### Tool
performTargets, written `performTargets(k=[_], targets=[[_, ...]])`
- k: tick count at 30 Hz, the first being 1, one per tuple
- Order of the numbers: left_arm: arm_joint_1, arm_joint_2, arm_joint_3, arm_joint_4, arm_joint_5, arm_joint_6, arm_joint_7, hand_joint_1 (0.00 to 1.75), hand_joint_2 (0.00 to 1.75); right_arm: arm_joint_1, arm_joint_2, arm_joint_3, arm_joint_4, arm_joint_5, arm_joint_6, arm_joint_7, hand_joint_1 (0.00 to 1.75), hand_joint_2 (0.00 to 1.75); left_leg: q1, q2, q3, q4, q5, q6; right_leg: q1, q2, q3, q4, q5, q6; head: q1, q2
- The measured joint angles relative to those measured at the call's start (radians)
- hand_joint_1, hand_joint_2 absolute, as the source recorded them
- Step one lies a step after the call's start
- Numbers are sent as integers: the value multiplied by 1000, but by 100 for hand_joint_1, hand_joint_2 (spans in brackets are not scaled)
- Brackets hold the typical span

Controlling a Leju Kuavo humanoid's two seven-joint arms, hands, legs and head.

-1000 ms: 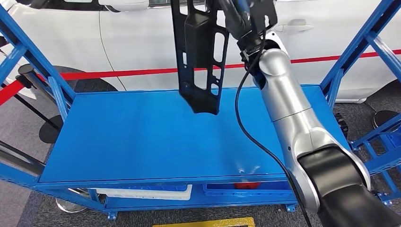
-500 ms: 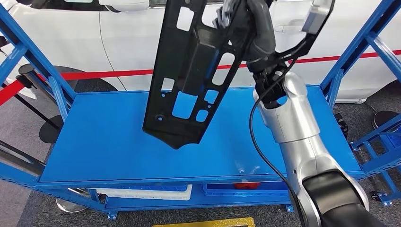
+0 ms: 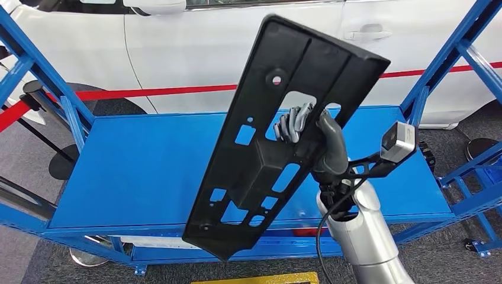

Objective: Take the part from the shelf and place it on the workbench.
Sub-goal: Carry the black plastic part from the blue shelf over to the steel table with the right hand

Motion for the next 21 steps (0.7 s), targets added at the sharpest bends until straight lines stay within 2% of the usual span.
performTargets(k=[7, 11, 16, 20, 21], targets=[[3, 0, 1, 0, -5, -5, 1, 0, 0, 155, 0, -1, -102, 17, 26, -43, 175, 175, 0, 0, 0, 0, -1, 1, 0, 0, 0, 0, 0, 0, 0, 0], [5, 0, 1, 0, -6, -6, 3, 0, 0, 174, 0, -11, -132, 5, 56, -51, 175, 175, 0, 0, 0, 0, -1, 1, 0, 0, 1, 0, 0, 0, 0, 0], [6, -2, 1, 0, -7, -6, 13, 0, 0, 161, 10, -42, -157, -28, 87, -10, 175, 175, 0, 0, 0, 0, -1, 1, 0, 0, 1, 0, 0, 0, 0, 0], [6, -5, 1, 0, -8, -3, 22, 0, 0, 139, 21, -60, -167, -50, 82, 20, 175, 0, 0, 0, 1, 0, -1, 1, 0, 0, 1, 0, 0, 0, 0, 0], [5, -6, 1, 0, -8, -3, 23, 0, 0, 135, 23, -63, -169, -53, 81, 25, 175, 0, 0, 0, 1, 0, -1, 1, 0, 0, 2, 0, 0, 0, 0, 0]])
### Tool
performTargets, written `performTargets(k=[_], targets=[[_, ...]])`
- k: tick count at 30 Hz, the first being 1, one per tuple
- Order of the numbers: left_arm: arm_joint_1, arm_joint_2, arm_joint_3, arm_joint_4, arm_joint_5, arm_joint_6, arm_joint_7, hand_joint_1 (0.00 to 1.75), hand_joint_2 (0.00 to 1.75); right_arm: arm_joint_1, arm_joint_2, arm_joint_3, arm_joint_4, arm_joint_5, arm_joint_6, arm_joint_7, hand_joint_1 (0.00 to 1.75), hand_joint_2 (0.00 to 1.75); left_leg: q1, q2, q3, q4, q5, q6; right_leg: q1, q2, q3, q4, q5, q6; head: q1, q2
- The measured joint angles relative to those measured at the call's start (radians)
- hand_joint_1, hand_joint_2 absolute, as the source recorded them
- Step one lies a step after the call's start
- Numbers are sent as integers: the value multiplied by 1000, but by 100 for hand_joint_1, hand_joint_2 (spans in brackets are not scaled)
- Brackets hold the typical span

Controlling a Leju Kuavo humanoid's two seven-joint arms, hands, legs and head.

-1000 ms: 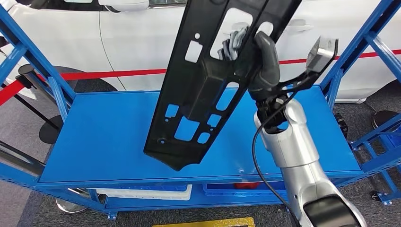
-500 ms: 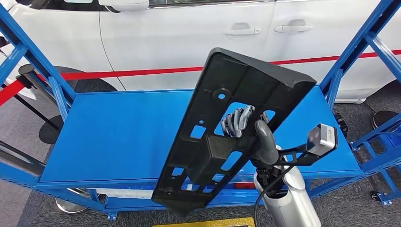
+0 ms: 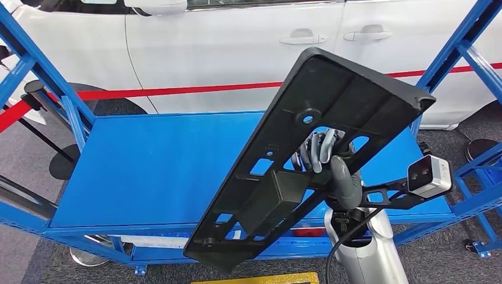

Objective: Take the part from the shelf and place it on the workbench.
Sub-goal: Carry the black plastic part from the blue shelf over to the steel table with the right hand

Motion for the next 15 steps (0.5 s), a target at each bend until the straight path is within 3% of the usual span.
performTargets(k=[15], targets=[[-2, -4, 0, 0, 3, 3, 1, 0, 0, -11, 19, -13, -12, -16, 17, 28, 175, 0, 0, 0, 0, 0, 0, 0, 0, 0, 0, 0, 0, 0, 0, 0]])
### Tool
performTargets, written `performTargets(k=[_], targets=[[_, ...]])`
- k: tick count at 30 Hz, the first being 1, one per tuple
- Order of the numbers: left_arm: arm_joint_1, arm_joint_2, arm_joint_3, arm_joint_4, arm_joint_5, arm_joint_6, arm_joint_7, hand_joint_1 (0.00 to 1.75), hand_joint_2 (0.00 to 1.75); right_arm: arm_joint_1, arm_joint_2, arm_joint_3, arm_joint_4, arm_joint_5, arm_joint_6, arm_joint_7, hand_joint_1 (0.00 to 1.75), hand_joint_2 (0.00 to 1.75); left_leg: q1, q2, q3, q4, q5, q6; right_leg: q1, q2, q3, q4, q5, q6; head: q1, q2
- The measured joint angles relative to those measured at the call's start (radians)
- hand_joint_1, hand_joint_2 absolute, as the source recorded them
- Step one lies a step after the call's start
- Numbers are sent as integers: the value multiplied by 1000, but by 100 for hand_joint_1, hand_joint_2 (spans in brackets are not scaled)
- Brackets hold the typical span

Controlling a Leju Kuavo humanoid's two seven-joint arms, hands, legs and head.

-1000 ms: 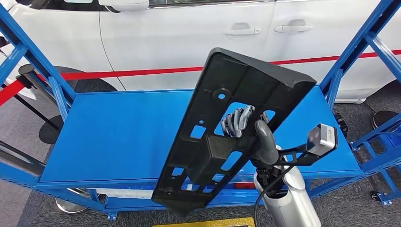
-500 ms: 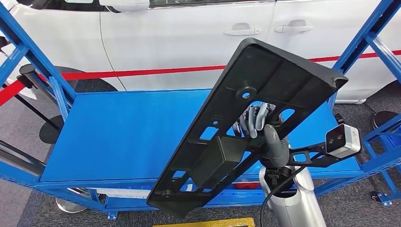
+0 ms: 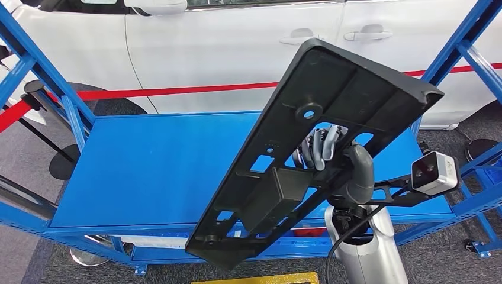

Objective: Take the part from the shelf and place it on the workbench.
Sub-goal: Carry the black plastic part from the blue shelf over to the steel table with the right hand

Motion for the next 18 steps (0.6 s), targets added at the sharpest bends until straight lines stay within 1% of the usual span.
performTargets(k=[6, 10, 17, 18], targets=[[0, -3, 0, 0, 3, 1, 0, 0, 0, -1, 8, 0, 1, -9, 0, 7, 175, 0, 0, 0, 0, 0, 0, 0, 0, 0, 0, 0, 0, 0, 0, 0], [-1, -3, 0, 0, 3, 1, 0, 0, 0, -4, 14, -1, 2, -12, -2, 18, 175, 175, 0, 0, 0, 0, 0, 0, 0, 0, 0, 0, 0, 0, 0, 0], [-2, -4, 0, 0, 5, 1, 0, 0, 0, -8, 18, -2, 2, -14, -4, 21, 175, 175, 0, 0, 0, 0, 0, 0, 0, 0, 0, 0, 0, 0, 0, 0], [-2, -4, 0, 0, 5, 1, 0, 0, 0, -10, 19, -2, 2, -14, -6, 23, 175, 131, 0, 0, 0, 0, 0, 0, 0, 0, 0, 0, 0, 0, 0, 0]])
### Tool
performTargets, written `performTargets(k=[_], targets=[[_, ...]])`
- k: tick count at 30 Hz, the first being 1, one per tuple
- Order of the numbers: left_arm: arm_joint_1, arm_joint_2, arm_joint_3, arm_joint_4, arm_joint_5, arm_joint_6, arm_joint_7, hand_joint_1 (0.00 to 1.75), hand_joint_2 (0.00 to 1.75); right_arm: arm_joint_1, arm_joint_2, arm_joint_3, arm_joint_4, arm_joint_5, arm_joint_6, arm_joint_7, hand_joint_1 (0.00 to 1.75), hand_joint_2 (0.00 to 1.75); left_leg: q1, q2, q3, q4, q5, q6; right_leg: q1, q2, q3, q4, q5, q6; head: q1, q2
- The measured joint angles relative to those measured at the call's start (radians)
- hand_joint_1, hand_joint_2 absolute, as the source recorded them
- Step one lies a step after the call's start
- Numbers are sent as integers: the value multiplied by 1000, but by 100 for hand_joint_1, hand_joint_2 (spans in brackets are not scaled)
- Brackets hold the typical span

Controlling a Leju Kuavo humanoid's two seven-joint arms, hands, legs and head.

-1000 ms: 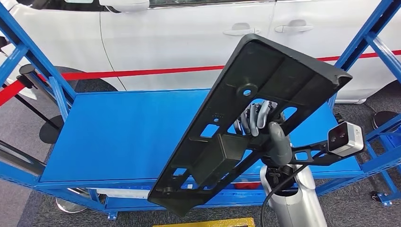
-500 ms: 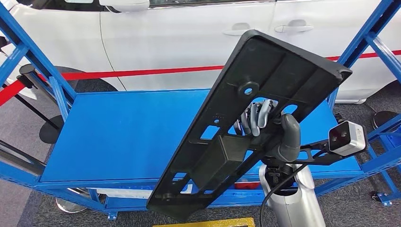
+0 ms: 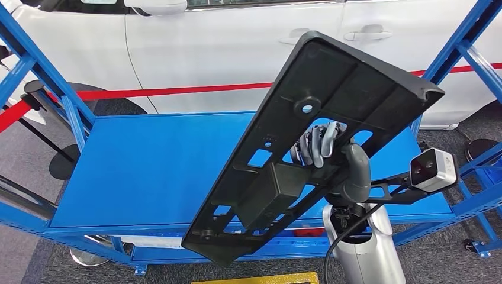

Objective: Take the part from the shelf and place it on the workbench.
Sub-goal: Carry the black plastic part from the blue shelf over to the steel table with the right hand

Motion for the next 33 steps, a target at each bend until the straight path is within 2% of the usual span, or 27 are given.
performTargets(k=[3, 14, 18, 33], targets=[[-1, 0, 0, 0, 0, 0, 0, 0, 0, -9, 3, 0, 0, -3, -10, 9, 175, 0, 0, 0, 0, 0, 0, 0, 0, 0, 0, 0, 0, 0, 0, 0], [-3, 0, 0, 0, 0, -1, 6, 0, 0, -37, 8, -3, 0, -13, -18, 27, 175, 0, 0, 0, 0, 0, 0, 0, 0, 0, 0, 0, 0, 0, 0, 0], [-4, 0, 0, 0, 1, -2, 6, 0, 0, -40, 10, -8, 2, -13, -27, 26, 175, 175, 0, 0, 0, 0, 0, 0, 0, 0, 0, 0, 0, 0, 0, 0], [-4, 0, 0, 0, 4, -2, 5, 0, 0, -40, 21, -37, 3, -9, -40, 0, 175, 175, 0, 0, 0, 0, 0, 0, 0, 0, 0, 0, 0, 0, 0, 0]])
